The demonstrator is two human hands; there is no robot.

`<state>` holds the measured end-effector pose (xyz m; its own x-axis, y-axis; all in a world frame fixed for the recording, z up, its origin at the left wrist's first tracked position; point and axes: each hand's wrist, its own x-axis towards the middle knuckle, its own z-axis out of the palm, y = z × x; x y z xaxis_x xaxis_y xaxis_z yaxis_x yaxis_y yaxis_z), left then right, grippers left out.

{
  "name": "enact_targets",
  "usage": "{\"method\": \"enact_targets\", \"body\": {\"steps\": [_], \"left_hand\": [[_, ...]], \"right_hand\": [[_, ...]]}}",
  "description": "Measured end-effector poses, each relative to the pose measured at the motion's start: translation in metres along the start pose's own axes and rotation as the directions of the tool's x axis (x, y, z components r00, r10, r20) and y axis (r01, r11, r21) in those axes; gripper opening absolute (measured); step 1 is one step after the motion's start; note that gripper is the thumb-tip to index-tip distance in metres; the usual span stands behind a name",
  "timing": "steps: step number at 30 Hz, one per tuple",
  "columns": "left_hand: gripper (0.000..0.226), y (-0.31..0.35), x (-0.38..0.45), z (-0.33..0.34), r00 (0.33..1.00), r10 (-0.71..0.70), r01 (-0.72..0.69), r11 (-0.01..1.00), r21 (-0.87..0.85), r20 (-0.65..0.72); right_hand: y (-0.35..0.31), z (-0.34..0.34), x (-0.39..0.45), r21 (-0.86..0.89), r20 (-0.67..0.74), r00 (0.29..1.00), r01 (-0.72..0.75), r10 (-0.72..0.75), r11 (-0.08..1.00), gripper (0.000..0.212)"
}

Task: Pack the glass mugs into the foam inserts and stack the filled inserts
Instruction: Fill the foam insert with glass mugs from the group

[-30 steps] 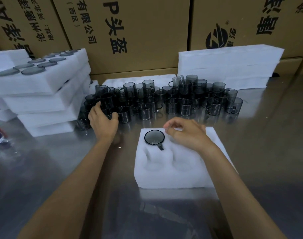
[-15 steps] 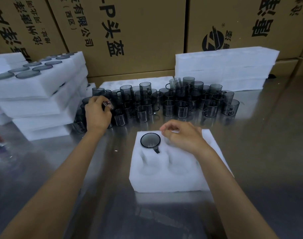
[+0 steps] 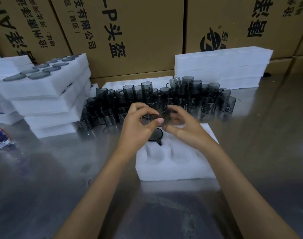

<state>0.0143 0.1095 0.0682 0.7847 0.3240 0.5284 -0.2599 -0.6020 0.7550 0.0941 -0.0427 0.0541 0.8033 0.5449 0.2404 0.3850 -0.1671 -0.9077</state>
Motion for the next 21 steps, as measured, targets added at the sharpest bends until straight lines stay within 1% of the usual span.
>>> {"method": "enact_targets", "body": {"steps": [1, 3, 5, 7, 10, 13, 15, 17, 19, 21], "left_hand": [[0.022, 0.001, -0.005, -0.003, 1.000, 0.014, -0.014, 1.000, -0.004, 0.007], [0.040, 0.000, -0.015, -0.010, 0.998, 0.044, -0.043, 0.999, -0.032, 0.037], [0.058, -0.002, -0.023, -0.016, 0.993, 0.068, -0.060, 0.994, -0.093, 0.094], [0.071, -0.005, -0.026, -0.019, 0.982, 0.087, -0.065, 0.990, -0.128, 0.169], [0.080, -0.006, -0.026, -0.022, 0.966, 0.094, -0.066, 0.990, -0.123, 0.242], [0.083, -0.003, -0.027, -0.024, 0.971, 0.034, -0.003, 0.992, -0.129, 0.236], [0.084, -0.001, -0.026, -0.028, 0.965, -0.020, 0.076, 0.976, -0.205, 0.262], [0.085, 0.003, -0.025, -0.035, 0.943, -0.073, 0.181, 0.931, -0.317, 0.325], [0.077, 0.006, -0.024, -0.043, 0.924, -0.106, 0.248, 0.898, -0.363, 0.367], [0.059, 0.008, -0.024, -0.050, 0.920, -0.138, 0.268, 0.904, -0.334, 0.366]], "right_hand": [[-0.002, -0.002, -0.003, 0.014, 0.030, 0.999, 0.037, -0.038, 0.999, 0.051], [-0.006, -0.005, -0.009, 0.006, 0.080, 0.991, 0.109, -0.109, 0.994, 0.053], [-0.007, -0.006, -0.017, -0.063, 0.087, 0.988, 0.137, -0.131, 0.989, 0.055], [-0.007, -0.003, -0.023, -0.140, 0.033, 0.989, 0.147, -0.144, 0.979, 0.059], [-0.008, 0.007, -0.028, -0.195, -0.058, 0.976, 0.197, -0.212, 0.961, 0.063], [-0.011, 0.013, -0.031, -0.279, -0.099, 0.952, 0.252, -0.288, 0.927, 0.064], [-0.014, 0.015, -0.033, -0.340, -0.123, 0.934, 0.277, -0.334, 0.899, 0.064], [-0.017, 0.016, -0.035, -0.369, -0.132, 0.920, 0.300, -0.369, 0.880, 0.060], [-0.021, 0.018, -0.036, -0.360, -0.109, 0.923, 0.310, -0.370, 0.880, 0.056], [-0.024, 0.018, -0.037, -0.329, -0.057, 0.944, 0.289, -0.324, 0.899, 0.056]]}}
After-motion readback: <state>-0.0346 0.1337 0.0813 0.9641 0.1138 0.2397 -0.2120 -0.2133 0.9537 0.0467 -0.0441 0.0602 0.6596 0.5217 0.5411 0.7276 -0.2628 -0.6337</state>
